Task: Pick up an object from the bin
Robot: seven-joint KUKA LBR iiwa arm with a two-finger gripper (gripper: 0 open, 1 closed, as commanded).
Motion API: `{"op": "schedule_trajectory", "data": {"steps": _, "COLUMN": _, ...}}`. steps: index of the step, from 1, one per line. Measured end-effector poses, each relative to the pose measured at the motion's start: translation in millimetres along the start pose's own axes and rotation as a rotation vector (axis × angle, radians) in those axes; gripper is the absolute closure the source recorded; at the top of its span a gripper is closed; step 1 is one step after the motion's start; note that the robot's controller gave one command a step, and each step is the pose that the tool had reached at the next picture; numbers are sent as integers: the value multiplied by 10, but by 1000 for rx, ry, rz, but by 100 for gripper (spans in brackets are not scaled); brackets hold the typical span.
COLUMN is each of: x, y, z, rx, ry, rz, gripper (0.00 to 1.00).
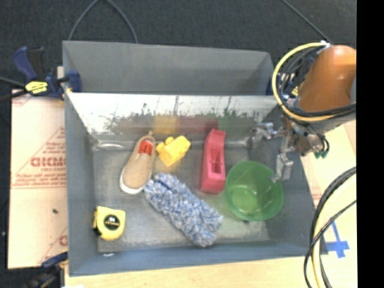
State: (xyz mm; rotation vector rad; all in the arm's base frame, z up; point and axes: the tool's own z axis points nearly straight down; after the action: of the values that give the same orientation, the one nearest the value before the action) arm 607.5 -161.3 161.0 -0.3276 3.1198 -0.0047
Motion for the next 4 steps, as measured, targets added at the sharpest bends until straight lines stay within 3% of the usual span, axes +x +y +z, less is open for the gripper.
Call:
{"op": "schedule_trajectory", "data": {"steps": 1, "x": -167, "y": -48, "z": 243, "rx": 3, "ry": -5, "rz": -17, "gripper": 0}}
{"op": "schedule_trajectory", "data": {"steps": 2, "x": -234, "y": -34, "z": 896, "rx": 1, "ry": -8, "rz": 106, "gripper": 0}}
{"op": "schedule_trajectory", "data": {"steps": 3, "x": -306, "y": -44, "z": 857, "rx": -2, "ry": -15, "rz": 98, "gripper": 100}}
{"op": "schedule_trajectory", "data": {"steps": 4, "x": -307, "y": -44, "z": 856, "rx": -2, "ry": -16, "rz": 98, "gripper": 100}}
